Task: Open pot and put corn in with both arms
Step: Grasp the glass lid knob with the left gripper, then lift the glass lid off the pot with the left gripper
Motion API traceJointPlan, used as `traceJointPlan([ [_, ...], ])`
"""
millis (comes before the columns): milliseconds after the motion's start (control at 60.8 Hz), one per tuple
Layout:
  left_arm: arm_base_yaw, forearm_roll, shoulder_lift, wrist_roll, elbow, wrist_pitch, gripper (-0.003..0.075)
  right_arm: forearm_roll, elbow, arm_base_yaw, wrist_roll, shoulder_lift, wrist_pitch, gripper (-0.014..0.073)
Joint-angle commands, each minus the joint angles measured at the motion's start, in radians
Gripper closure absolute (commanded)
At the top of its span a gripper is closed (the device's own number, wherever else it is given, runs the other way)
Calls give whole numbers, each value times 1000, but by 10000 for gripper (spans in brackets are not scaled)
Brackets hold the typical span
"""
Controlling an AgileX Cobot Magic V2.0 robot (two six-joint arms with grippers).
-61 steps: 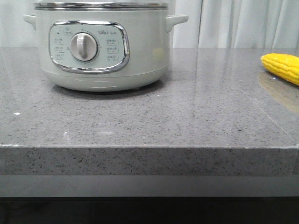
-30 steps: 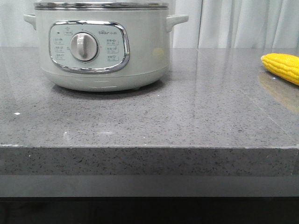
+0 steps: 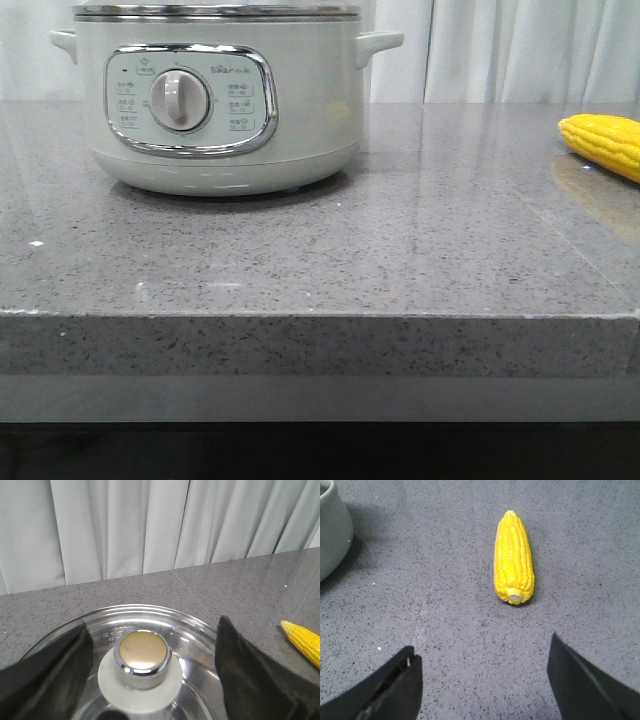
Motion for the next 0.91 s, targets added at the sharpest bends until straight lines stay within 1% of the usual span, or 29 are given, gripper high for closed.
traceJointPlan([
  [0, -7, -13, 19, -1, -79, -88, 210, 3, -26, -7, 0, 7, -75, 52],
  [329, 5, -13, 169, -1, -217, -89, 210, 3, -26, -7, 0, 7, -75, 52],
  [889, 4, -15, 257, -1, -228, -67, 210, 3, -26, -7, 0, 7, -71, 52],
])
